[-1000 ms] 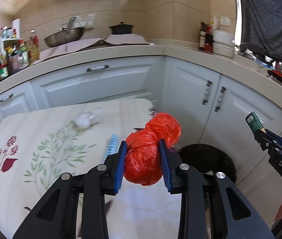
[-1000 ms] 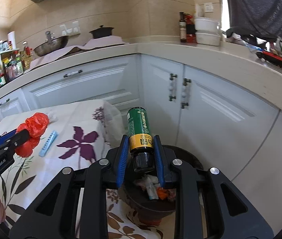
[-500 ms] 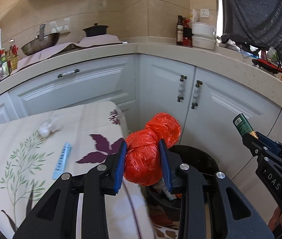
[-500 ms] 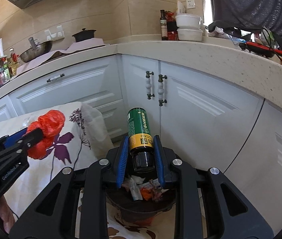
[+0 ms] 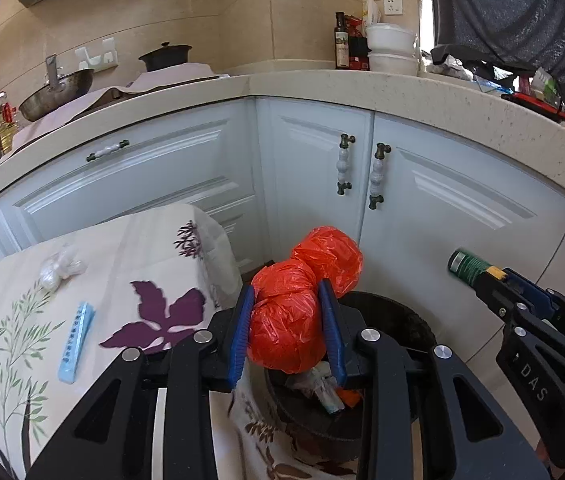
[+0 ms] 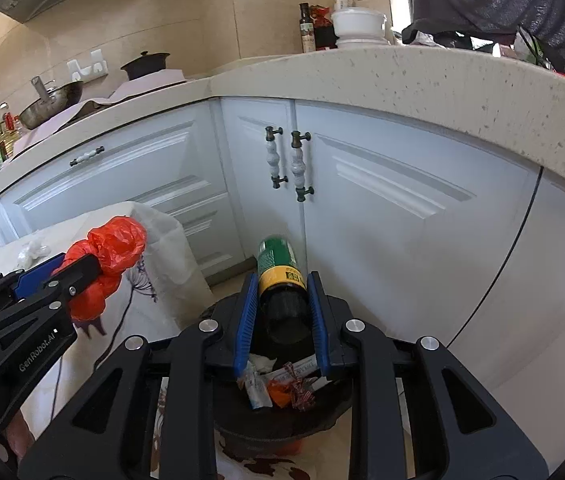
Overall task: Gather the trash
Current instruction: 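Carry the red bag and green bottle over the black bin and open both tools, then move back to the table and grasp the light-blue toothpaste tube with the left tool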
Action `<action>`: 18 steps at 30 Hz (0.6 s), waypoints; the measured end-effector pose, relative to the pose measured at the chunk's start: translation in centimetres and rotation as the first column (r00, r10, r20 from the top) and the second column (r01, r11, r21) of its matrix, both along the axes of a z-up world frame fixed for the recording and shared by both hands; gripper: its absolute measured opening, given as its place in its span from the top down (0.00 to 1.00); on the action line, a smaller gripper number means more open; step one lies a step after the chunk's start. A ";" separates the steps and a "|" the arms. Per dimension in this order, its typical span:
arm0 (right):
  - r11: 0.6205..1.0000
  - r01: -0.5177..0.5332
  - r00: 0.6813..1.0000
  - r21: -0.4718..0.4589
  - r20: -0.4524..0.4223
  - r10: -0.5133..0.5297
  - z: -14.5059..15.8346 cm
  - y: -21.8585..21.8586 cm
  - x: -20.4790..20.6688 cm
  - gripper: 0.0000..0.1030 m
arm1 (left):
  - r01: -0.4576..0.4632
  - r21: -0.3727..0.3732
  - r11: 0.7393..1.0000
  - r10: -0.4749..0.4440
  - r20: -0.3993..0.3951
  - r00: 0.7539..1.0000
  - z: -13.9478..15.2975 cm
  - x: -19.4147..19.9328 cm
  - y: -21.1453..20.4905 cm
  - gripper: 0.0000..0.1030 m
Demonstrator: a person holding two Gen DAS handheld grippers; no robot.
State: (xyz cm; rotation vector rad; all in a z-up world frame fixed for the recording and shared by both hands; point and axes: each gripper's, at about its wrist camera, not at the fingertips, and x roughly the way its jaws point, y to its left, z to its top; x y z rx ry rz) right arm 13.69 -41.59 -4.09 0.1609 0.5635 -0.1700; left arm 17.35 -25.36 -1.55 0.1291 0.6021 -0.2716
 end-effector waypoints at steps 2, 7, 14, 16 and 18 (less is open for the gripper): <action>1.000 0.013 1.000 0.002 0.003 -0.013 -0.3 -0.3 0.4 0.67 | -0.009 0.014 1.000 0.009 -0.004 1.000 -0.2 0.5 -0.4 0.61; 1.000 0.026 1.000 0.011 -0.002 -0.026 -0.7 -0.6 0.8 0.57 | -0.018 0.005 1.000 0.018 -0.013 1.000 -0.2 0.7 0.1 0.44; 1.000 -0.006 1.000 0.008 0.011 0.006 -0.1 1.4 0.7 0.57 | -0.052 0.000 0.999 0.052 -0.007 0.999 0.5 0.3 2.7 0.43; 1.000 -0.018 1.000 0.009 0.017 0.018 0.2 2.1 0.6 0.57 | -0.070 0.001 0.998 0.070 0.000 0.998 0.7 -0.1 3.9 0.43; 0.999 -0.036 0.999 0.011 0.025 0.036 0.6 3.0 0.5 0.57 | -0.093 -0.001 0.996 0.093 0.007 0.996 0.9 -0.3 5.2 0.43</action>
